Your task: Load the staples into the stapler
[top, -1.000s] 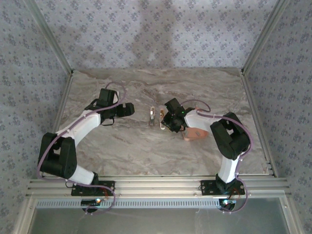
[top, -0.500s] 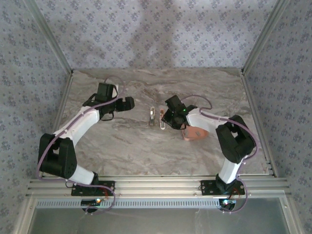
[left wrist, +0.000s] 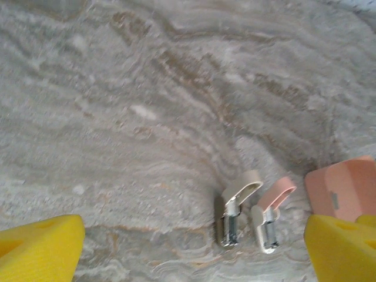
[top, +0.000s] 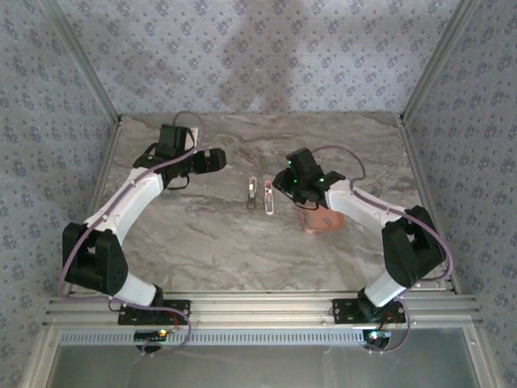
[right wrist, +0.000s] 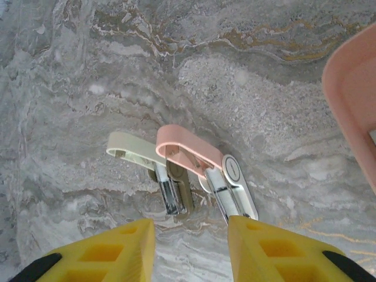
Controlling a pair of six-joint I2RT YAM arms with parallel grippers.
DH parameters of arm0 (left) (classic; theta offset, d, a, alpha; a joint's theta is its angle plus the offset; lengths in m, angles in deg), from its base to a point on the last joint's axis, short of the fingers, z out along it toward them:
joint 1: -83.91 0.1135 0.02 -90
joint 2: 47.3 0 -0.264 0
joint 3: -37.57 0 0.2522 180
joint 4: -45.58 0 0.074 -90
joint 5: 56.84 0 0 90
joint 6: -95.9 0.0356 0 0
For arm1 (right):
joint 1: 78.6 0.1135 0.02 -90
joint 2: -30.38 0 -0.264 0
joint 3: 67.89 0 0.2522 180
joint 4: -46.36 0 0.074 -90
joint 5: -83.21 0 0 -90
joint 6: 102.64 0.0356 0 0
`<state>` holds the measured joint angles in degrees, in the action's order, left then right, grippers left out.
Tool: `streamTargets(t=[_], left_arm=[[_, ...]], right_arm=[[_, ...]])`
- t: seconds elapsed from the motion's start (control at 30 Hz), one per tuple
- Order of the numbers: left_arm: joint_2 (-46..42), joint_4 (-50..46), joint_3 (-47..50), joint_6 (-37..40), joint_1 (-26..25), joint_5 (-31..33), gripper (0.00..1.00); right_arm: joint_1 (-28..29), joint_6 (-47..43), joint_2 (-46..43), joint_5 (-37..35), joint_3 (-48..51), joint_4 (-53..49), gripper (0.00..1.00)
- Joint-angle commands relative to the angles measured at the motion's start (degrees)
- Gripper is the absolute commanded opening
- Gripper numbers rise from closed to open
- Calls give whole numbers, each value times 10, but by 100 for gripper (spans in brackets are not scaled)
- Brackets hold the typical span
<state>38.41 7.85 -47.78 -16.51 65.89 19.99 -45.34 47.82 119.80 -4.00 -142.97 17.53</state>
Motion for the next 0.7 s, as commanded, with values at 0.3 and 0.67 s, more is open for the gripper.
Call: streamTargets(t=[0.3, 0.67], left_arm=[[137, -50, -180, 56, -69, -51, 90], [341, -232, -430, 149, -110, -161, 81]], right_arm=[[-12, 137, -58, 14, 78, 23, 38], [20, 235, -36, 9, 111, 70, 36]])
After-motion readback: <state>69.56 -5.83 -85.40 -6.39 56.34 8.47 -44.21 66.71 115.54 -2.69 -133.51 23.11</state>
